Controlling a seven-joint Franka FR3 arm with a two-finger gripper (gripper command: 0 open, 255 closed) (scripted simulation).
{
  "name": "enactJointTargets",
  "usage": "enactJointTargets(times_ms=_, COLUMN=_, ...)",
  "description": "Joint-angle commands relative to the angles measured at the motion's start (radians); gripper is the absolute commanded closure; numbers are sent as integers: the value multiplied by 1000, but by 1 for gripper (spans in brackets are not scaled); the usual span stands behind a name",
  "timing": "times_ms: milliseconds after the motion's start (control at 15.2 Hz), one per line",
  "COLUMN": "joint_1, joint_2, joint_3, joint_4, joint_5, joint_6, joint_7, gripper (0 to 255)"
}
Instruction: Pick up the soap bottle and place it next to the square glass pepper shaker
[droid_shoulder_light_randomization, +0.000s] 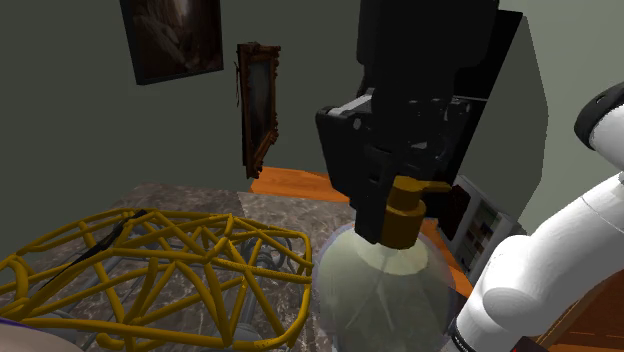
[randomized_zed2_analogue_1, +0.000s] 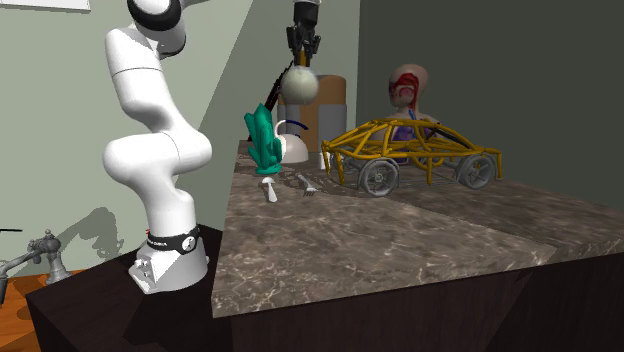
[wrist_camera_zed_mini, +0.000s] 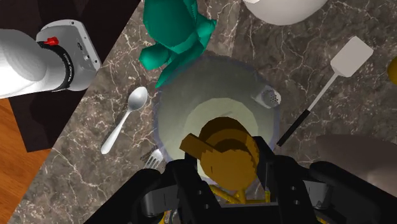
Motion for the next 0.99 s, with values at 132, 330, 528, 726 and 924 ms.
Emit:
enactJointTargets(times_ms=132, joint_1=-9, joint_2=75, joint_3=120, joint_4=30, joint_5=-38, joint_6=49, joint_7=99, gripper=255)
enactJointTargets(times_ms=330, joint_1=1, joint_2=27, joint_3=84, joint_4=-45, joint_5=-8, joint_6=87, joint_7=65, gripper=255)
enactJointTargets(times_ms=528, joint_1=12, joint_2=-12, joint_3=58, joint_4=-115, joint_5=14, joint_6=125, joint_7=37, gripper=255)
enactJointTargets(times_ms=726, joint_1=23, joint_2=-45, joint_3=40, joint_4=-180, joint_5=32, joint_6=162, joint_7=15, gripper=255)
enactJointTargets(times_ms=924, joint_1=33, joint_2=-73, joint_3=27, joint_4=-241, joint_5=46, joint_6=198, joint_7=-5, gripper=255)
